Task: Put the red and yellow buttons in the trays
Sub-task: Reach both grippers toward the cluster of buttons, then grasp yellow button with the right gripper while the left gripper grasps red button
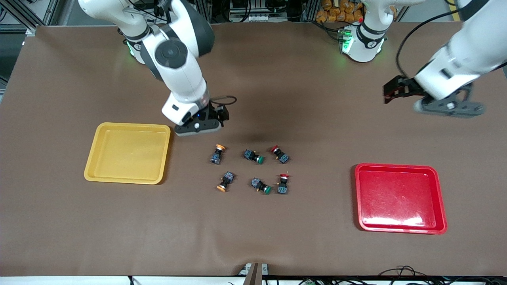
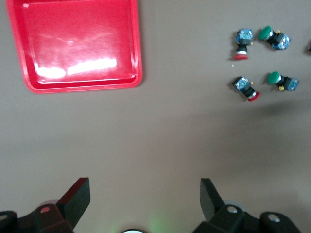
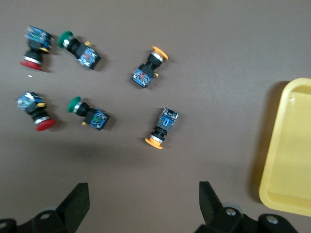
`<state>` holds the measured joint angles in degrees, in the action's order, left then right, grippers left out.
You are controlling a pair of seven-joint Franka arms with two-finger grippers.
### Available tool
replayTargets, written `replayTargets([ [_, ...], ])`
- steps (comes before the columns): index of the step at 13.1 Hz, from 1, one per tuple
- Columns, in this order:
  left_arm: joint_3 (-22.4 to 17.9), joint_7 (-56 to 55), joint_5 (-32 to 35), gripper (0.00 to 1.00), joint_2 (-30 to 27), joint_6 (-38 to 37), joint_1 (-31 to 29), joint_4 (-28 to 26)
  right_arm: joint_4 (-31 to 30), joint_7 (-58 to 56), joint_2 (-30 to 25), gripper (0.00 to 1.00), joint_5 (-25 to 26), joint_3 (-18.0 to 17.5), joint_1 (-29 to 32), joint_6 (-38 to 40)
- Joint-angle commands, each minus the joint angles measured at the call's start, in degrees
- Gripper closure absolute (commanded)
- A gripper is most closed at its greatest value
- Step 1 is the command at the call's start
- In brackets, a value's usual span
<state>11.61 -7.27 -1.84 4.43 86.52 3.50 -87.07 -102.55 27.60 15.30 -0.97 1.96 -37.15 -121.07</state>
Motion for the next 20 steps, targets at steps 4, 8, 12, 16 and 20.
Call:
replayTargets([
  [4,0.79,-3.78,0.53,0.00,7.60,2.77,4.05,2.96,-2.74,0.96,6.48,0.00,-0.08,0.59,0.67,-8.55],
  [8,1.66,-5.99,0.17,0.00,12.17,8.65,5.46,2.96,-2.74,1.14,13.94,0.00,-0.17,0.59,0.59,-16.19],
  [12,1.58,-11.97,0.96,0.00,17.97,17.52,10.20,2.61,-2.74,2.36,18.27,0.00,-0.17,0.50,0.33,-21.22],
  [16,1.40,-15.22,0.96,0.00,25.96,27.79,14.15,2.78,-2.66,2.55,20.99,0.00,-2.17,0.50,0.15,-24.29],
  [20,0.97,-22.59,6.83,0.00,34.31,40.55,18.72,2.87,-2.48,2.28,20.99,0.23,-3.86,0.50,-0.29,-24.21],
])
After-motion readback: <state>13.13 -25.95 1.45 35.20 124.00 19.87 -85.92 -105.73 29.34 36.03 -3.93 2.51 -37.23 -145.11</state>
